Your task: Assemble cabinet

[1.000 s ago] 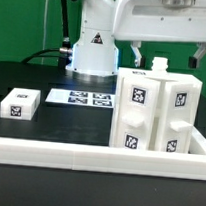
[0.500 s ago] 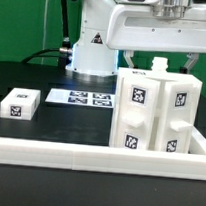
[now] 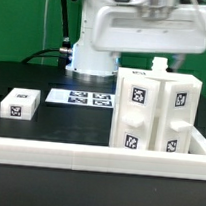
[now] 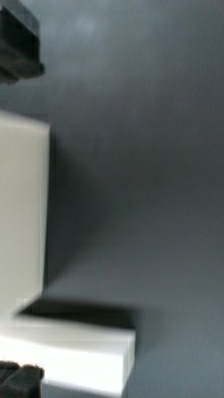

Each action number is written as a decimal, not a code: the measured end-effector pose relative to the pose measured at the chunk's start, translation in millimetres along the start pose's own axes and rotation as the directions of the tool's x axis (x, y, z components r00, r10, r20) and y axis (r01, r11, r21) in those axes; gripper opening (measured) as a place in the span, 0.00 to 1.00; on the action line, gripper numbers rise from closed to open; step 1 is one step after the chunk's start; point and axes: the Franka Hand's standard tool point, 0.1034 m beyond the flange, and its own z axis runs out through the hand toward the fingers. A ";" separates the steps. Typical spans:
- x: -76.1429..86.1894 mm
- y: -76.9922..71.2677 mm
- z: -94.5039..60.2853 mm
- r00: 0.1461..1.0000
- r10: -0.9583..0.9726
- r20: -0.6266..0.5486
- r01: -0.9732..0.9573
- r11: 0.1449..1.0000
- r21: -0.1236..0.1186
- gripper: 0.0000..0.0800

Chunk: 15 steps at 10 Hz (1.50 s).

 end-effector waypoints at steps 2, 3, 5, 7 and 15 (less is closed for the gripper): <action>-10.2 40.8 8.7 1.000 0.000 -0.031 0.000 1.000 -0.007 1.00; -14.1 58.6 12.1 1.000 0.015 -0.027 -0.016 1.000 -0.014 1.00; -14.2 70.0 10.8 1.000 0.004 -0.029 -0.004 1.000 -0.017 1.00; -15.8 83.4 10.1 0.999 0.016 -0.030 -0.017 1.000 -0.021 1.00; -57.1 190.9 26.7 0.999 -0.033 -0.001 0.032 0.998 -0.051 1.00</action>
Offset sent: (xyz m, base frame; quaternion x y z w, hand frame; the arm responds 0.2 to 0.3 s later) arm 0.0000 -0.0220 0.0000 0.0000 0.0000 0.0000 1.0000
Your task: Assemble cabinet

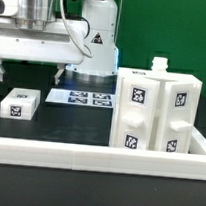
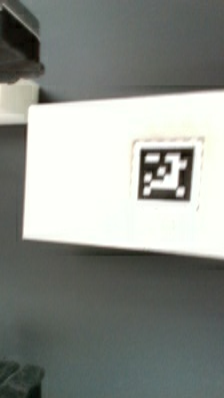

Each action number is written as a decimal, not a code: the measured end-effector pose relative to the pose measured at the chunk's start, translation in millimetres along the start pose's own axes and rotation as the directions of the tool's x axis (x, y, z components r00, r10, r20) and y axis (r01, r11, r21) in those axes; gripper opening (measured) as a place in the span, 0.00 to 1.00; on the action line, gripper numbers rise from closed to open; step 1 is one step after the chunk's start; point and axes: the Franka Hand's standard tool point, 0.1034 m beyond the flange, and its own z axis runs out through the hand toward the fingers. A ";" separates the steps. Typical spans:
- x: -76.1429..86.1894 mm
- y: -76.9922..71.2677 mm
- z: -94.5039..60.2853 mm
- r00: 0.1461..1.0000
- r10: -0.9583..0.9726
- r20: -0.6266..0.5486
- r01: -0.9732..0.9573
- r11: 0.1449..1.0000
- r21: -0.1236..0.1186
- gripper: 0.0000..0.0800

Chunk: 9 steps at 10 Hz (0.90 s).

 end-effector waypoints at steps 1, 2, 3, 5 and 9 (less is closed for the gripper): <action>-0.1 5.6 -0.6 1.000 0.003 -0.002 -0.003 1.000 -0.002 1.00; -0.4 5.5 -0.4 1.000 0.003 -0.002 -0.003 1.000 -0.001 1.00; -0.4 4.0 0.2 1.000 -0.001 -0.003 0.001 1.000 -0.003 1.00; -12.4 4.0 11.7 1.000 -0.019 -0.003 0.019 1.000 -0.016 1.00; -28.1 8.2 33.3 1.000 -0.025 0.019 0.025 0.999 -0.025 1.00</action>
Offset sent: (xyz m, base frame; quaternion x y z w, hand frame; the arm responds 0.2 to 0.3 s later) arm -0.0067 0.0034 -0.0082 -0.0398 0.0016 -0.0435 0.9983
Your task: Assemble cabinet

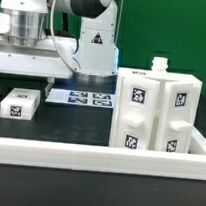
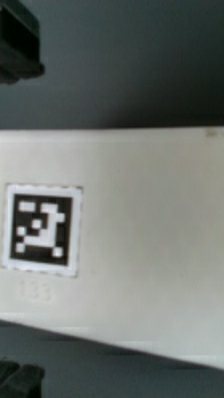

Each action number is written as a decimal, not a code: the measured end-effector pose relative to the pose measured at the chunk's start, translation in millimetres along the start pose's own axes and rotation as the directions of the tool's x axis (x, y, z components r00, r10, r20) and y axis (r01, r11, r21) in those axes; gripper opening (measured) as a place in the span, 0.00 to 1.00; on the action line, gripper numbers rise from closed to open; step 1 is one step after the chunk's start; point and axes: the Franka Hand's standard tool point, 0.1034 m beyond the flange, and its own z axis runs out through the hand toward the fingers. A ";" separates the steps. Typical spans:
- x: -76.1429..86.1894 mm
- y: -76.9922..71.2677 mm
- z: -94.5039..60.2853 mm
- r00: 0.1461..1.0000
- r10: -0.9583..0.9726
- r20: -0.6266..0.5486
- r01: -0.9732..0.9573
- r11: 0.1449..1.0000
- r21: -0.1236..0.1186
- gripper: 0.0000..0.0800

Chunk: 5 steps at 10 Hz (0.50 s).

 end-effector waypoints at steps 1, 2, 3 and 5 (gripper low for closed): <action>-0.1 0.6 3.2 1.000 -0.003 -0.004 0.003 1.000 -0.007 1.00; -1.7 1.0 7.7 1.000 -0.005 -0.002 0.005 1.000 -0.011 1.00; -3.5 0.8 11.5 1.000 -0.005 0.003 0.006 1.000 -0.011 1.00; -4.3 -0.1 13.1 1.000 -0.004 0.007 0.004 1.000 -0.010 1.00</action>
Offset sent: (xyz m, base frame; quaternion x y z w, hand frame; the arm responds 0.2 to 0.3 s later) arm -0.0012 -0.0006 -0.0122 0.0035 0.0121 0.0079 0.9999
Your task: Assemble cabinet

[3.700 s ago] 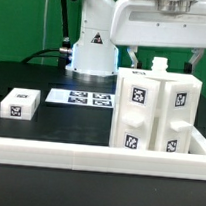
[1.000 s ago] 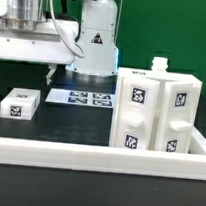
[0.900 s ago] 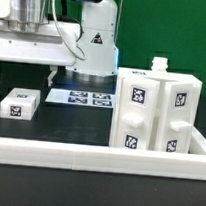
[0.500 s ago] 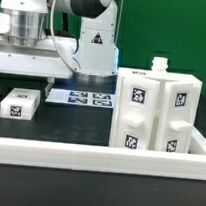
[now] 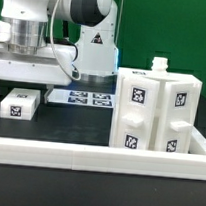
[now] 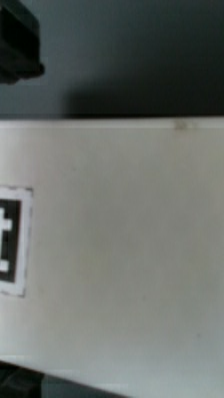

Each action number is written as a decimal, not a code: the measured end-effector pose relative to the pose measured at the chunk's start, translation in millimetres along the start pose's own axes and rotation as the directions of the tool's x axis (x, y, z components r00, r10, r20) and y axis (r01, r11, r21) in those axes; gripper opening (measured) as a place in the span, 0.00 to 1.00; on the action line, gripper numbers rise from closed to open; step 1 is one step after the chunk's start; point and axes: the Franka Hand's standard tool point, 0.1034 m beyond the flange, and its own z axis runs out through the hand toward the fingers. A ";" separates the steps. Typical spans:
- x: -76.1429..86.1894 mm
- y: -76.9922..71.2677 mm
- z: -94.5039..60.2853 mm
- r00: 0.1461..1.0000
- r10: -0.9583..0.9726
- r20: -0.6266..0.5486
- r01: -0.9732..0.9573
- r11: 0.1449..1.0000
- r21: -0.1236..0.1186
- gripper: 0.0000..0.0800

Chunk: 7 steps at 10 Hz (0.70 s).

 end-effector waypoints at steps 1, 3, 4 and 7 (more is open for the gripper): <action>1.2 -1.9 -0.4 1.000 -0.003 -0.001 0.003 1.000 0.000 0.85; 1.5 -2.1 -0.4 1.000 -0.006 -0.001 0.006 1.000 0.000 0.70; 1.5 -2.1 -0.4 1.000 -0.006 -0.001 0.006 1.000 0.000 0.70; 1.5 -2.2 -0.4 1.000 -0.006 -0.001 0.006 1.000 0.000 0.70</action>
Offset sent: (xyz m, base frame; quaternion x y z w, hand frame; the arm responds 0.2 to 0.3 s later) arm 0.0000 0.0000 0.0000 0.0000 0.0000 0.0000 1.0000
